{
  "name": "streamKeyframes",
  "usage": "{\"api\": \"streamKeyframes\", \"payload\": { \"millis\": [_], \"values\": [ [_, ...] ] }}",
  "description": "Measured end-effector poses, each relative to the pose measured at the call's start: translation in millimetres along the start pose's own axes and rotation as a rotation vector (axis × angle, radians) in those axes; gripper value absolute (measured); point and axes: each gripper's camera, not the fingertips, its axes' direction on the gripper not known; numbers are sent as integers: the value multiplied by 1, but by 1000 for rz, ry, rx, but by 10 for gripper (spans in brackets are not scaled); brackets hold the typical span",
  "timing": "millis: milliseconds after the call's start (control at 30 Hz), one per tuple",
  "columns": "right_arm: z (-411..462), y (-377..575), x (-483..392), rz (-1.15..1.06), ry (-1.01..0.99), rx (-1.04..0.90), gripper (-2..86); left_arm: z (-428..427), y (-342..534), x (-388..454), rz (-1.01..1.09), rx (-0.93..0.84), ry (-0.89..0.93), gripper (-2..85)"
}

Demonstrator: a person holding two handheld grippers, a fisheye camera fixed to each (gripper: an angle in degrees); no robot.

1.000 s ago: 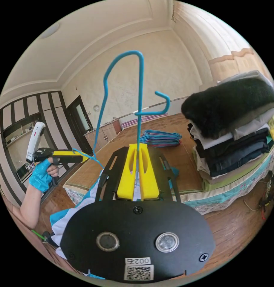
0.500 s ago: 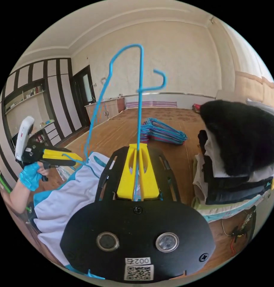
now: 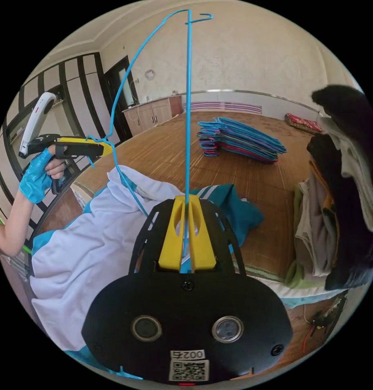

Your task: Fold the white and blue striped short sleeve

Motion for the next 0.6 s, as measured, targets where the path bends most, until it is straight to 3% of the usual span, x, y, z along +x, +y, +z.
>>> {"api": "streamKeyframes", "payload": {
  "millis": [233, 600],
  "values": [
    [9, -108, 12, -109, 74, -55, -9, 21, -69, -51, -20, 74, 106, -10],
    [121, -281, 41, -289, 469, -212, -9, 100, -182, -91, -17, 97, 85, -7]
  ]
}}
